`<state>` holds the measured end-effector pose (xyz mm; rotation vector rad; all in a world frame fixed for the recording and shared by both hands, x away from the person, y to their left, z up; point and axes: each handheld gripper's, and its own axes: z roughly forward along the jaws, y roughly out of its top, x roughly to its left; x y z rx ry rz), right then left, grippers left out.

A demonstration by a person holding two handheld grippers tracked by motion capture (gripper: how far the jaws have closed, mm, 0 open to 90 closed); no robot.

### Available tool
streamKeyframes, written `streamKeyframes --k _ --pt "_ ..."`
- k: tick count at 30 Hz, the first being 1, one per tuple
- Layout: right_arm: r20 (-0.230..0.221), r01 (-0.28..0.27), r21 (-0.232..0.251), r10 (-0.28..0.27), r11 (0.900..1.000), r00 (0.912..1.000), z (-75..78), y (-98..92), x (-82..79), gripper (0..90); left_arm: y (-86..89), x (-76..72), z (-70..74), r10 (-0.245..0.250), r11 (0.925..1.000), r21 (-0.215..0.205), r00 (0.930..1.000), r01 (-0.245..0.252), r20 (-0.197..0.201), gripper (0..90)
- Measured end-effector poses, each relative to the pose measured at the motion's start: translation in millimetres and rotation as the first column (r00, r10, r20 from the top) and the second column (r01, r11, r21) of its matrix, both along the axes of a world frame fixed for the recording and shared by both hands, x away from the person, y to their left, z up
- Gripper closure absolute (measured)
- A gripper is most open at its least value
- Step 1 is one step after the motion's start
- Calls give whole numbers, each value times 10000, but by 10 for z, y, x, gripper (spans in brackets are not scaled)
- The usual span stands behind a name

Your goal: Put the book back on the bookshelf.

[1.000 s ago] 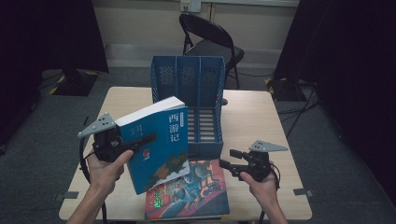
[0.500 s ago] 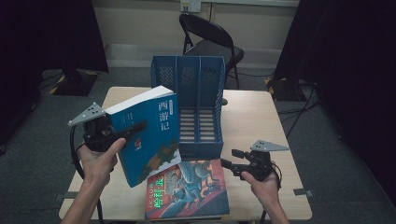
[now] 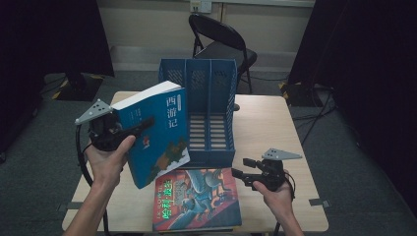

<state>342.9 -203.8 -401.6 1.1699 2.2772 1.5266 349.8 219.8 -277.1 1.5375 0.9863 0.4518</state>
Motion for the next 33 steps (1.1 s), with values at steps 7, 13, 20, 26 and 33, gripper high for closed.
streamKeyframes --k 7,13,20,26,33 --pt "-41 48 26 -48 10000 10000 -10 -20 3 317 22 68 113 435 9990 95 9989 -437 192 615" --pt "-96 -7 -51 7 10000 10000 -28 7 13 317 -31 176 124 638 9974 317 9979 -640 73 615" --pt "-74 -40 -183 38 9998 10000 -39 21 8 317 -83 295 127 986 9945 368 9951 -983 -56 615" --pt "-176 -29 -178 26 9998 9998 -66 1 22 316 -154 342 131 1537 9858 676 9881 -1537 58 615" --pt "-200 23 -157 -27 9999 9998 -78 -23 31 315 -214 478 95 2157 9733 842 9763 -2136 -162 615"
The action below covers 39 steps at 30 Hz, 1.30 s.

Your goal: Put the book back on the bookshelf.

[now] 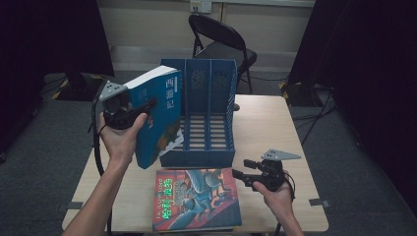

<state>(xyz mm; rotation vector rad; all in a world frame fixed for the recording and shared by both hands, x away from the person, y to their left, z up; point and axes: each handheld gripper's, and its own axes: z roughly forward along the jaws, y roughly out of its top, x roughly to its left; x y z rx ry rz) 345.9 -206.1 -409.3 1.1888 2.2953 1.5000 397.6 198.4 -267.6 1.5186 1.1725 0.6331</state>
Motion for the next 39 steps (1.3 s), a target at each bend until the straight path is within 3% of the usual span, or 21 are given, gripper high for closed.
streamKeyframes --k 5,7,9,16,26,39 --pt "-96 -30 19 30 10000 9999 -7 5 8 314 -27 55 -19 135 9999 -88 9997 -137 -179 615" --pt "-129 -30 42 31 10000 9999 -8 5 10 314 -51 90 -30 297 9996 15 9993 -297 -230 616" --pt "-110 -60 52 61 10000 9999 -5 2 4 314 -73 137 -30 305 9988 378 9994 -298 -190 616" --pt "-175 28 129 -25 9999 9998 -12 -28 22 314 -169 269 -31 674 9960 621 9970 -649 -392 615" --pt "-183 -66 173 69 9998 9998 -10 -36 8 314 -258 496 -104 1317 9910 336 9889 -1297 -683 615" --pt "-234 -39 249 44 9997 9997 -22 -65 4 313 -400 635 -160 1577 9868 418 9868 -1562 -358 615"
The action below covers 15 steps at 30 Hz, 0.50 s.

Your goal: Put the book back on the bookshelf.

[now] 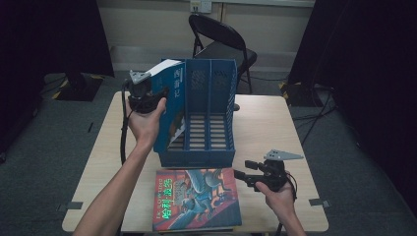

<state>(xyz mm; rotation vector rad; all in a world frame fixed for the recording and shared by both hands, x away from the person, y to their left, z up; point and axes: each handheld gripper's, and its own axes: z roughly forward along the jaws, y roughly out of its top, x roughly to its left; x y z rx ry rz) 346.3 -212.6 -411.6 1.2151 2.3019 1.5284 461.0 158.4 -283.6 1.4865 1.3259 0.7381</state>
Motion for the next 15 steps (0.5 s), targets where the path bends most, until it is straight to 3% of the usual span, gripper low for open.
streamKeyframes --k 6,9,15 --pt "-1 1 6 -1 10000 10000 -2 -8 -2 314 -19 36 -58 166 9998 -105 9997 -165 171 614" --pt "-13 27 21 -27 10000 10000 1 -6 2 314 -65 66 -112 101 9998 142 9996 -105 260 615" --pt "-4 26 41 -26 10000 10000 -1 -7 0 311 -82 176 -154 214 9997 123 9995 -217 216 614"
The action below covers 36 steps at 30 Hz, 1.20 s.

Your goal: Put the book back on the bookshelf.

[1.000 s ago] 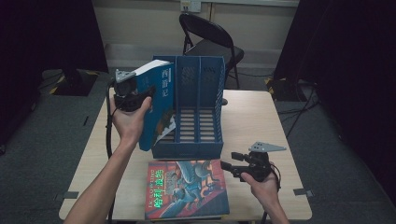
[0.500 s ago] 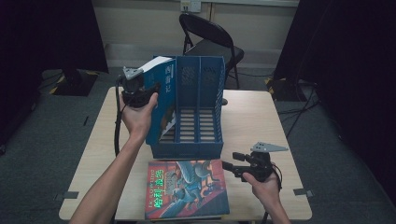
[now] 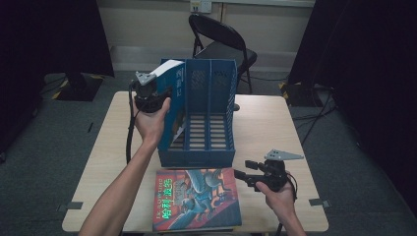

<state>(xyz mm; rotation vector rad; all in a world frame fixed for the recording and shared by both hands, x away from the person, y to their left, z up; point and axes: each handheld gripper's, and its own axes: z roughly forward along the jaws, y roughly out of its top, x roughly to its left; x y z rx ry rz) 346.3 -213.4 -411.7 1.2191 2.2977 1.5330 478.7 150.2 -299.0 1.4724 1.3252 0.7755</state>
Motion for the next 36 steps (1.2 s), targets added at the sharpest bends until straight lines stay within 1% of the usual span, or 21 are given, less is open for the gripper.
streamKeyframes --k 1,2,4,7,8,9,11,14,15,19,20,23,24,25,26,27,29,30,31,35,36 --pt "-13 -7 2 7 10000 10000 -3 2 4 311 0 0 0 0 10000 0 10000 0 0 615" --pt "-25 -19 -5 19 10000 10000 -8 4 8 311 -25 32 -15 131 9998 137 9999 -131 30 614" --pt "-47 -31 -25 31 10000 10000 -10 8 14 311 -31 53 -33 60 9999 161 10000 -61 30 614" --pt "-54 -99 -28 98 9999 9999 -13 16 15 311 -43 75 -77 145 9999 16 9999 -145 -7 614" --pt "-73 -104 -27 103 9999 9999 -17 14 17 311 -53 79 -104 92 9998 174 9999 -91 -55 615" --pt "-73 -104 -27 103 9999 9999 -17 14 17 311 -53 79 -104 92 9998 174 9999 -91 -55 613" --pt "-97 -104 -17 104 9999 9999 -31 7 21 311 -60 76 -121 194 9998 110 9998 -194 -7 613" --pt "-144 -104 -42 104 9999 9998 -40 1 17 311 -58 70 -127 175 9998 -3 9998 -175 109 613" --pt "-133 -98 -16 98 10000 9999 -39 -1 17 311 -67 72 -127 303 9995 -46 9995 -302 104 612" --pt "-127 -115 -31 115 9999 9999 -36 2 18 311 -103 92 -133 244 9997 80 9997 -245 98 612" --pt "-110 -139 -24 139 9999 9998 -34 2 16 311 -111 86 -144 368 9993 9 9992 -368 178 611" --pt "-97 -125 -15 125 9999 9999 -35 -4 21 311 -119 84 -179 399 9992 -9 9988 -399 276 611" --pt "-132 -101 -23 101 9999 9999 -42 -7 24 311 -132 86 -214 354 9993 121 9991 -357 233 612" --pt "-150 -102 -19 102 9999 9998 -46 -6 26 311 -132 86 -214 354 9993 121 9991 -357 233 612" --pt "-175 -117 -43 116 9999 9998 -52 -1 26 311 -151 90 -260 328 9991 266 9994 -330 101 611" --pt "-175 -117 -43 116 9999 9998 -52 -1 26 311 -151 90 -260 328 9991 266 9994 -330 101 610" --pt "-128 -138 -76 137 9999 9998 -54 12 16 311 -147 90 -323 235 9994 264 9997 -237 80 610" --pt "-120 -166 -97 164 9998 9998 -52 17 12 311 -142 91 -357 301 9993 237 9995 -304 96 611" --pt "-73 -183 -218 182 9996 9998 -50 31 7 311 -146 93 -367 315 9989 334 9995 -316 54 611" --pt "-118 -236 -244 233 9994 9997 -61 40 12 311 -102 105 -419 337 9994 -29 9994 -337 -95 608" --pt "-128 -230 -246 227 9994 9997 -64 38 12 311 -106 96 -443 381 9992 79 9992 -380 -118 609"
